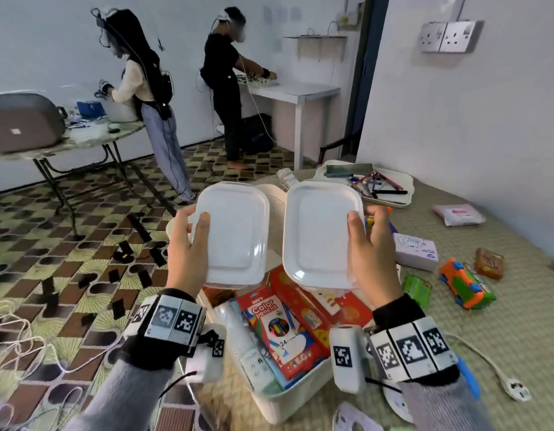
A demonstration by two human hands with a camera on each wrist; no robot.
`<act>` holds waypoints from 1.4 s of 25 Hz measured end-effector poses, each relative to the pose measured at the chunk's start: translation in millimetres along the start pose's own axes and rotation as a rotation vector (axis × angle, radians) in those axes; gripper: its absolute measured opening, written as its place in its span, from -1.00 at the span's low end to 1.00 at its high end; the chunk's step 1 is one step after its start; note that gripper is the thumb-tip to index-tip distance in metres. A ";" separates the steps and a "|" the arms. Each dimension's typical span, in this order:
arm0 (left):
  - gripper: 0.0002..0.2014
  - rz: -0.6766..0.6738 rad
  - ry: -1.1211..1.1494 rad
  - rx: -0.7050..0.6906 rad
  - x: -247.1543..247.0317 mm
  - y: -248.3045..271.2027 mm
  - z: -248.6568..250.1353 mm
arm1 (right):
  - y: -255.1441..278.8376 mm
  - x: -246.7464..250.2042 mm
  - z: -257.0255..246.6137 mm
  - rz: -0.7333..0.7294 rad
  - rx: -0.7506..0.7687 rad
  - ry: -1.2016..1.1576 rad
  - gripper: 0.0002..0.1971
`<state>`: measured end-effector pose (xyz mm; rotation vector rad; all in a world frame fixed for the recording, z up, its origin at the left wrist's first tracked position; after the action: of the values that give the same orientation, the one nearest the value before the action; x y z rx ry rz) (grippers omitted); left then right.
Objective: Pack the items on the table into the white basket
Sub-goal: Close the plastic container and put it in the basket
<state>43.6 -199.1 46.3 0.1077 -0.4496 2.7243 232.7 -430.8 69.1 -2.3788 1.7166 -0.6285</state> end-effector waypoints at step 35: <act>-0.51 -1.270 -0.451 -0.051 -182.8 -179.2 -121.0 | 4.4 -72.6 55.7 0.563 -0.416 0.173 -0.90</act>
<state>278.7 -66.9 -39.8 0.7209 -0.3686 1.4214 232.8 -371.6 -0.9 -1.9278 2.6614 -0.4208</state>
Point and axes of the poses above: each hand's wrist, its own y-axis away from the middle knuckle, its own x-axis out of the back of the hand, z = x × y, the point moved 7 cm from there along -y, towards the middle knuckle, and after that the axes turned 2 degrees about y, right-handed, at the moved point
